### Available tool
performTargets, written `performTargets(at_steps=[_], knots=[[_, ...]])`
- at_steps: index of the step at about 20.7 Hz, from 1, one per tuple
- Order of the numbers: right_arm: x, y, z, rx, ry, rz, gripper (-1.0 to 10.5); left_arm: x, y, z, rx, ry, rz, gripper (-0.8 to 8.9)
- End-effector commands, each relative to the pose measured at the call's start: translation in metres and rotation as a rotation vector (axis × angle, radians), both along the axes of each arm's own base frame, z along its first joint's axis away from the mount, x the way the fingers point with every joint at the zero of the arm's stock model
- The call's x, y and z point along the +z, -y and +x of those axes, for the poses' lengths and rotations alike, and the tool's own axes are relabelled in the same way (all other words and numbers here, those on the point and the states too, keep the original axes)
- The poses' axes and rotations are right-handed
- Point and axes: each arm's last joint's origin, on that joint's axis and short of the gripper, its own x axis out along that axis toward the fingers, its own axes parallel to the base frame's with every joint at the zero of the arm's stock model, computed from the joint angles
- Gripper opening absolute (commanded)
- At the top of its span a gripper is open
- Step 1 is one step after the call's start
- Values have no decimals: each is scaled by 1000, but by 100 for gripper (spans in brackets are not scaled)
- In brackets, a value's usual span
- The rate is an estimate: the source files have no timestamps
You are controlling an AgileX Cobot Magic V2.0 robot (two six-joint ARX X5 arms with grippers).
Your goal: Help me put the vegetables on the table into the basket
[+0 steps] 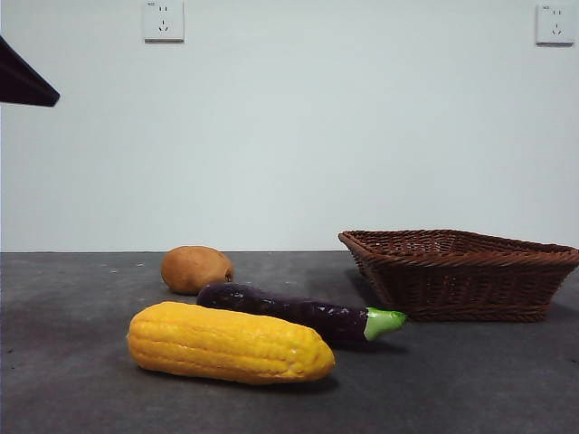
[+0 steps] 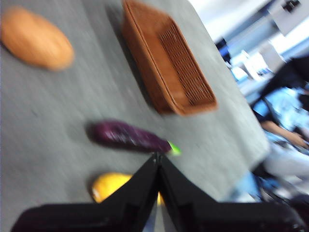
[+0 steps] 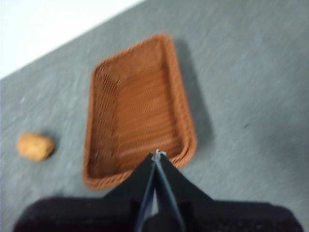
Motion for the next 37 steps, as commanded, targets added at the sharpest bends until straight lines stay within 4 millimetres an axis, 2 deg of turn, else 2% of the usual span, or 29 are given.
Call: performTargets(at_steps=[1,5,6,10,12,17,22,28,34,35,37], knots=[[-7,-2,12,102,-69,57,1,-5,1,2,-36,-53,-22,-3],[-28,-5,46,285,-253,170,12,-9,2,4,-53,-66,-9,-3],[-32,-5,54,299,-303,166,49,-9,2,5,-56,-62,-6,-3],[-36,-3,89,342,-448,135,404,-9,2,5,-62,-50,2,-3],[-33,0,106,326,-494,79,507,-10,2,5,-62,-53,2,-3],[-25,5,147,317,-532,-24,510,-13,2,8,-64,-69,6,-3],[-29,9,194,322,-557,-50,501,-19,2,13,-69,-102,13,-4],[-45,11,242,319,-602,-67,500,-26,3,18,-78,-129,25,-3],[-77,2,281,340,-669,-99,495,-33,8,22,-99,-152,60,-3],[-83,0,286,351,-682,-109,461,-35,9,23,-107,-157,62,-3],[-95,-6,293,372,-714,-139,283,-36,12,22,-123,-165,64,-4]])
